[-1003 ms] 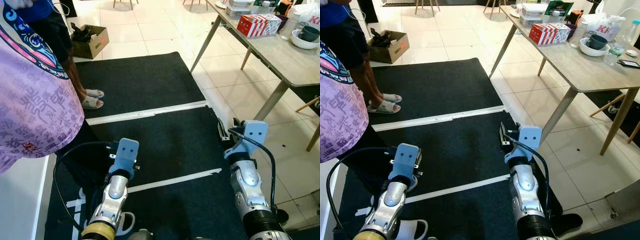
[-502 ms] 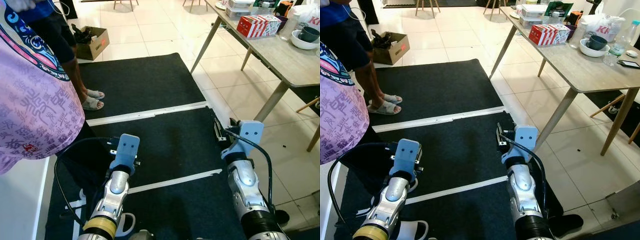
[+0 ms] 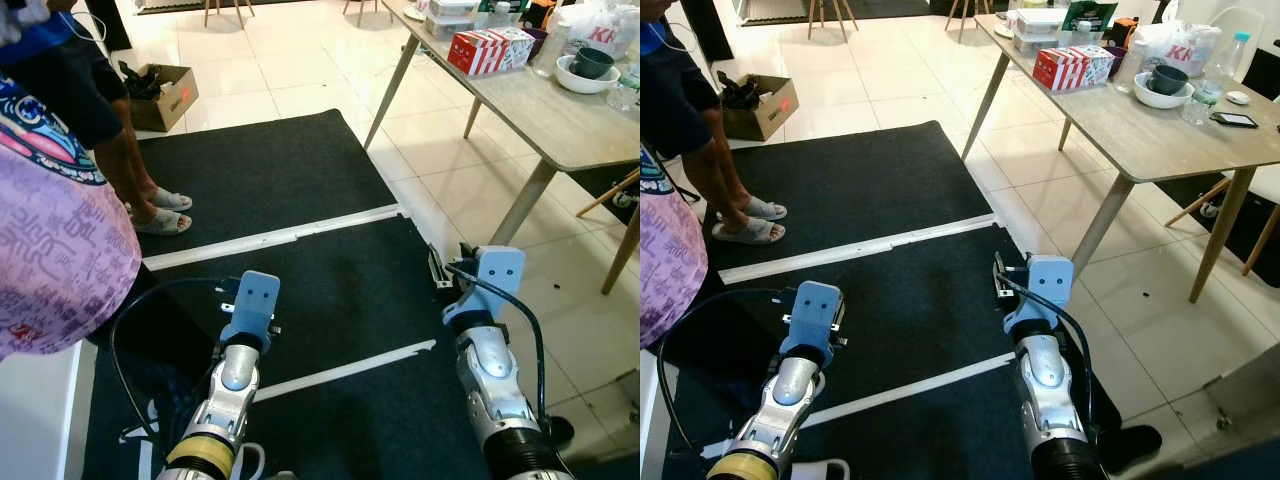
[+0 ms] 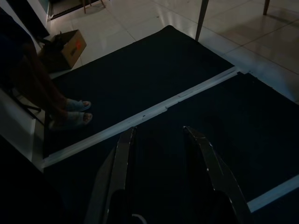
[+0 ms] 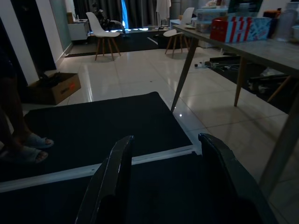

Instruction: Restocking fridge

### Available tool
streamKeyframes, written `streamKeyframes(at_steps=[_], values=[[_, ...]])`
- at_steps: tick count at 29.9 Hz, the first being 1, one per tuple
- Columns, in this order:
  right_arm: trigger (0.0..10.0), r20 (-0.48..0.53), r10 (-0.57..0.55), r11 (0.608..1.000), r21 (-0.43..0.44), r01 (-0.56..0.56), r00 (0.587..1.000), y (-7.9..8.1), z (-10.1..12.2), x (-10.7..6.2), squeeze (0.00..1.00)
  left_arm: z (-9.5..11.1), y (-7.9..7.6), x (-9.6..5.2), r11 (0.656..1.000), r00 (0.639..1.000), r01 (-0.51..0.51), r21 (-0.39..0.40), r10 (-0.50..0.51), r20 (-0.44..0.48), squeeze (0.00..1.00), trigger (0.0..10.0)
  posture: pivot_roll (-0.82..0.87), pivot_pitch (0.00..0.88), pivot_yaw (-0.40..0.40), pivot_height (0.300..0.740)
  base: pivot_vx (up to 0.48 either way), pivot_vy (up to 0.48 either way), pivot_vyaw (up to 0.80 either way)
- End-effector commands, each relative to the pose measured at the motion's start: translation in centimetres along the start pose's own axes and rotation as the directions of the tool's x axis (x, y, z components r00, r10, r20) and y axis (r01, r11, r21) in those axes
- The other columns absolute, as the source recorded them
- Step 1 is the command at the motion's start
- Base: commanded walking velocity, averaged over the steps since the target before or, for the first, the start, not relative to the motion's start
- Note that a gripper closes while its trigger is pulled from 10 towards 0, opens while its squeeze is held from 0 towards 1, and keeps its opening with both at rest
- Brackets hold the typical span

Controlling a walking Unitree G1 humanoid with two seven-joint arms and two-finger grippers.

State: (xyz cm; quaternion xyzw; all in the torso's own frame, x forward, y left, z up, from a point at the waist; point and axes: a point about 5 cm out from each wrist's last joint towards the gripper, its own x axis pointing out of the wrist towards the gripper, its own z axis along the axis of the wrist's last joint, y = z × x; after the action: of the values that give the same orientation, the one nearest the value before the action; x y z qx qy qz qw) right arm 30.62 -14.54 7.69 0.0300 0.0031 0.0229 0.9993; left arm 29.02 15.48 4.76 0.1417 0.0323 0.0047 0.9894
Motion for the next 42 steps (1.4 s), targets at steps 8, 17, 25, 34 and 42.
streamKeyframes(at_steps=[8,17,25,34,42], values=[[10.0,-0.023,-0.022,1.000,0.014,0.023,0.999,-0.6,-0.2,-0.1,0.00,-0.5,-0.6,-0.4,1.000,1.000,0.015,-0.003,-0.015,-0.021,0.00,10.0,-0.04,0.073,-0.031,0.740,0.369,0.000,0.00],[10.0,-0.046,-0.048,0.999,0.019,0.049,0.998,-1.4,-0.5,-0.2,0.00,-0.4,-1.1,-0.5,1.000,0.999,0.024,-0.008,-0.024,-0.021,0.00,10.0,-0.04,0.070,-0.038,0.740,0.358,0.000,-0.57],[10.0,-0.053,-0.048,0.999,0.015,0.049,0.997,-1.7,-0.5,-0.2,0.00,-0.5,-1.1,-0.5,1.000,1.000,0.021,-0.008,-0.021,-0.023,0.00,10.0,-0.04,0.066,-0.042,0.740,0.349,0.000,-0.43],[10.0,-0.051,-0.049,0.999,0.006,0.049,0.997,-1.7,-0.4,0.0,0.00,-0.5,-1.1,-0.5,1.000,1.000,0.020,-0.007,-0.020,-0.023,0.00,10.0,-0.04,0.065,-0.042,0.740,0.344,0.000,-0.04],[10.0,-0.047,-0.052,0.999,0.003,0.052,0.998,-1.7,-0.3,-0.1,0.00,-0.4,-1.1,-0.5,1.000,1.000,0.023,-0.003,-0.024,-0.019,0.00,10.0,-0.04,0.068,-0.039,0.740,0.336,0.000,0.00]])
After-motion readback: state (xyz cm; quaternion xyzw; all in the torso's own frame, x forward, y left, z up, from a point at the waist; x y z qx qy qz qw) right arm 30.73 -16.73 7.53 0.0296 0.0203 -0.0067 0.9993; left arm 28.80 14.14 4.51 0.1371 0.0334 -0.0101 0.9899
